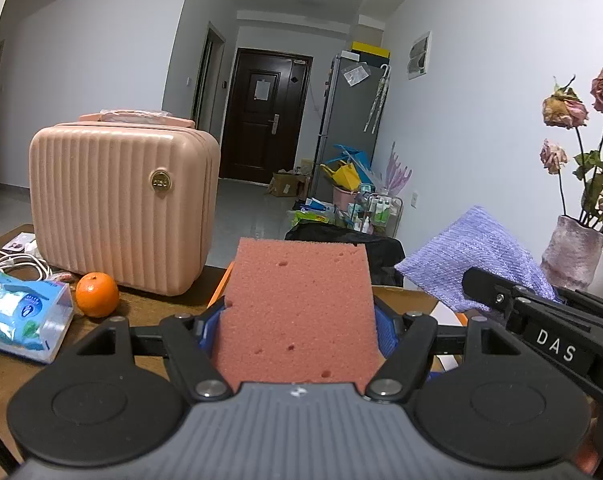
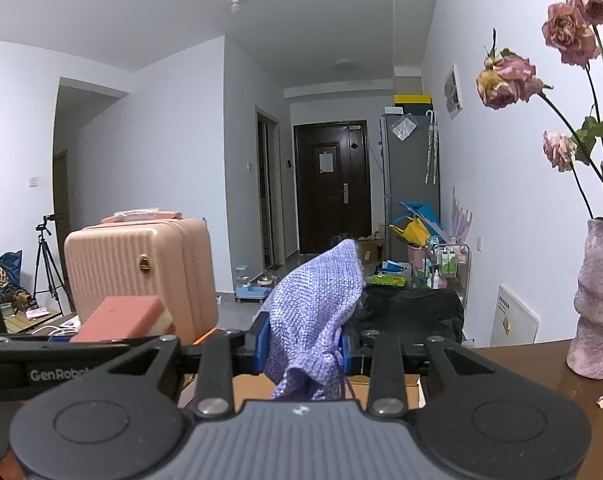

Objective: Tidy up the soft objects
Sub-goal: 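Lift the sachet with the right tool while the left tool carries the sponge over the box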

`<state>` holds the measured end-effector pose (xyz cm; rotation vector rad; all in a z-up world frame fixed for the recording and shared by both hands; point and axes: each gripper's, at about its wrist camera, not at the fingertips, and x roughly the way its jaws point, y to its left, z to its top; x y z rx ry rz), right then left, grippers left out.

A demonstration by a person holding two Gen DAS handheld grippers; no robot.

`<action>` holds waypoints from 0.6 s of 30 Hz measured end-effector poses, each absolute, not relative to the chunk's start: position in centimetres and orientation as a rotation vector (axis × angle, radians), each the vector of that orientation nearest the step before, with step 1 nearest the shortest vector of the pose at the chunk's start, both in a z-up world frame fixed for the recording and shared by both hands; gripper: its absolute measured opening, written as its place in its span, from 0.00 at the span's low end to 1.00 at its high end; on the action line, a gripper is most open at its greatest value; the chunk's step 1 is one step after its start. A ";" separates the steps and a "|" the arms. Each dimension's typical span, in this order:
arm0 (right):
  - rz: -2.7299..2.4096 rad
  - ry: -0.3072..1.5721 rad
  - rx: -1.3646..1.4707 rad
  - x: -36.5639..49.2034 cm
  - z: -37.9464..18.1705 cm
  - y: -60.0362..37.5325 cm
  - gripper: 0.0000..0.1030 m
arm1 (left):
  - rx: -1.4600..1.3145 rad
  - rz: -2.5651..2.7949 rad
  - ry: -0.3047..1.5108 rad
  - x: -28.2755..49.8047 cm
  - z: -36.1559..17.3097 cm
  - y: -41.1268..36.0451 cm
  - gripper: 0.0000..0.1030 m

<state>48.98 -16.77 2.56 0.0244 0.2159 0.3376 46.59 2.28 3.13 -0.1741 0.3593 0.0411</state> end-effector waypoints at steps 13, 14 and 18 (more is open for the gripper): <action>0.318 0.274 0.011 54.1 1.9 -17.5 0.31 | -0.154 0.061 0.389 50.9 2.2 2.4 0.69; 0.316 0.278 0.009 54.3 1.9 -17.5 0.31 | -0.151 0.062 0.391 51.2 2.1 2.4 0.69; 0.308 0.309 0.002 55.8 1.4 -17.5 0.31 | -0.140 0.067 0.401 52.5 1.7 2.2 0.69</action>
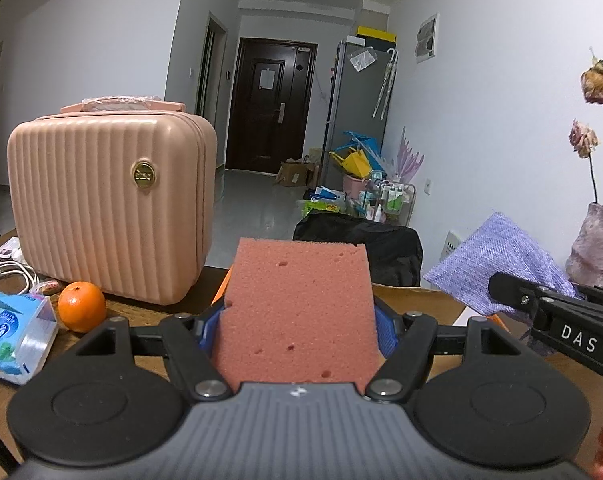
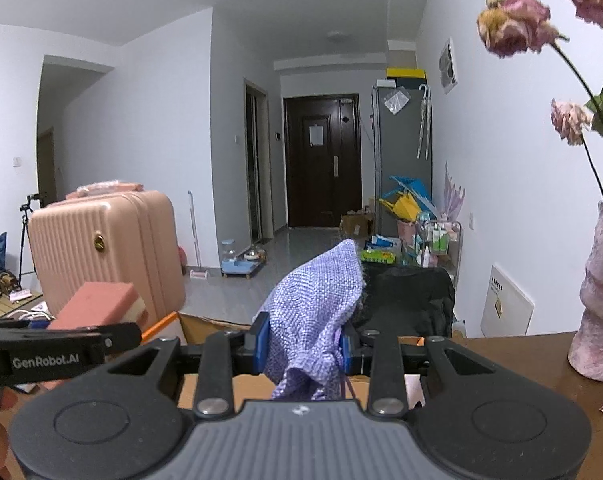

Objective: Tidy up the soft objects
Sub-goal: 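Lift the sachet with the right tool while the left tool carries the sponge over the box, then open both grippers to drop the sponge and sachet into the box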

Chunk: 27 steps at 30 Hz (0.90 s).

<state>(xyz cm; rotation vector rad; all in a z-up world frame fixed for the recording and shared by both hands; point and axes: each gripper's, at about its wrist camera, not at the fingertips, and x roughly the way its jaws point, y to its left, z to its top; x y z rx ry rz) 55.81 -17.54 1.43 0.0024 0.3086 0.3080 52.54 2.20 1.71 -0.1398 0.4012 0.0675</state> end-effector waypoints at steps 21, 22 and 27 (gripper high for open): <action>0.240 0.446 -0.003 59.4 -0.3 -17.9 0.81 | -0.112 0.095 0.511 56.2 -1.2 3.1 0.86; 0.236 0.445 -0.001 59.4 -0.2 -18.0 0.84 | -0.112 0.097 0.511 56.2 -1.3 3.1 0.95; 0.218 0.440 0.022 59.3 0.1 -18.7 1.00 | -0.117 0.139 0.511 56.3 -1.2 3.4 1.00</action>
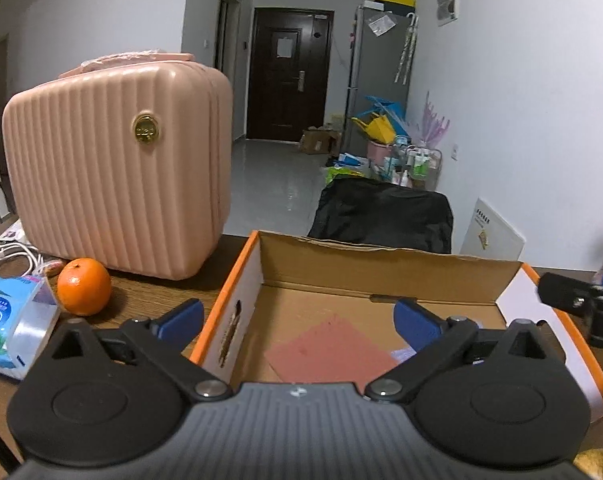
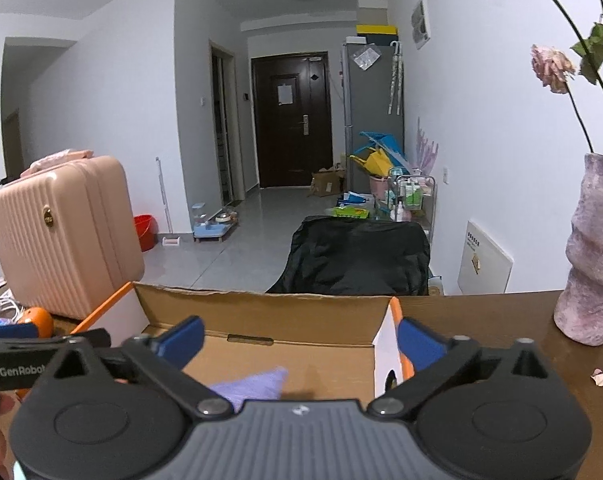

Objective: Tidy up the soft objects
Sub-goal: 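Open both grippers to drop the sponge and sachet into the box, then withdraw both tools from the box back toward the soft pile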

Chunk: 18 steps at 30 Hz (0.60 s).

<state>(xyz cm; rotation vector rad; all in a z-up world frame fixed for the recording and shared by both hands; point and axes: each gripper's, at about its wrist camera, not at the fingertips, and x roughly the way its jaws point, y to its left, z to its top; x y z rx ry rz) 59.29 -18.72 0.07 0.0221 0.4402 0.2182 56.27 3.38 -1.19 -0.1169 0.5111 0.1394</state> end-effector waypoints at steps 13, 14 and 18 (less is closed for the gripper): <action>0.211 0.439 0.038 58.5 0.6 -19.0 1.00 | -0.132 0.156 0.511 55.7 -0.6 3.6 1.00; 0.211 0.437 0.034 58.3 0.6 -19.0 1.00 | -0.131 0.155 0.509 55.6 -0.5 3.6 1.00; 0.209 0.426 0.025 57.6 0.9 -19.0 1.00 | -0.126 0.154 0.501 54.9 -0.2 3.6 1.00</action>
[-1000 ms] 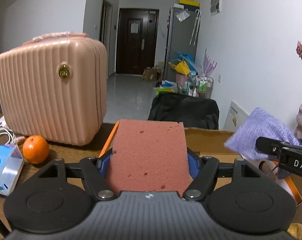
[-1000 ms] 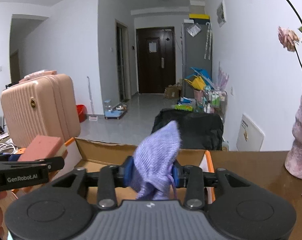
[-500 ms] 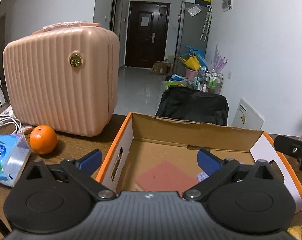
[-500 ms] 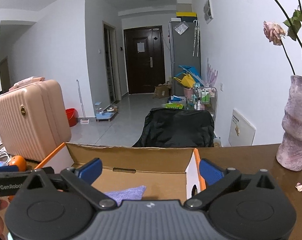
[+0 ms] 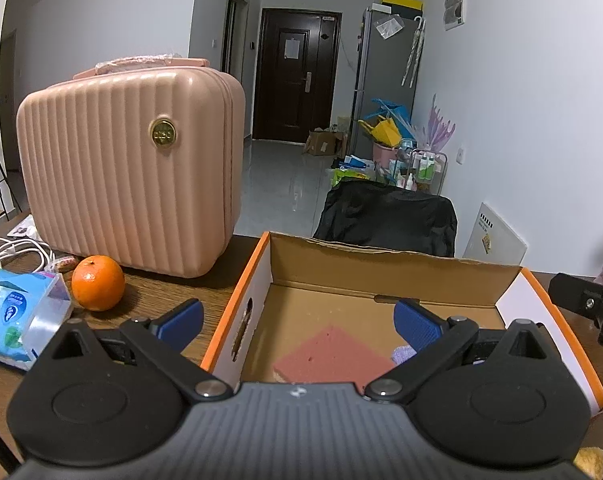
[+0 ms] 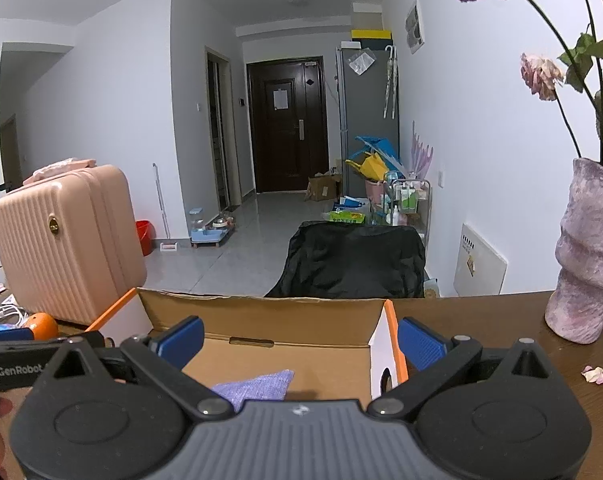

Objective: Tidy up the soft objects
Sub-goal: 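Withdraw both tools from the box back toward the soft pile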

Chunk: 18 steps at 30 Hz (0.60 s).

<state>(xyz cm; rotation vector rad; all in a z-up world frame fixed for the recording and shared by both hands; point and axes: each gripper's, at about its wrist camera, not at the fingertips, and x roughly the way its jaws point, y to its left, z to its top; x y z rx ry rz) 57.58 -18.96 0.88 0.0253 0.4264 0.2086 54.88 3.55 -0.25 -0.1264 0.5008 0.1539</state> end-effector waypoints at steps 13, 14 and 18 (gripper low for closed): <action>0.209 0.405 -0.008 54.0 1.3 -19.6 1.00 | -0.129 0.146 0.480 51.3 0.6 4.0 1.00; 0.210 0.402 -0.009 53.7 1.4 -19.7 1.00 | -0.131 0.145 0.480 50.9 0.7 4.0 1.00; 0.209 0.390 -0.011 52.0 1.5 -19.9 1.00 | -0.130 0.142 0.481 49.6 0.7 4.2 1.00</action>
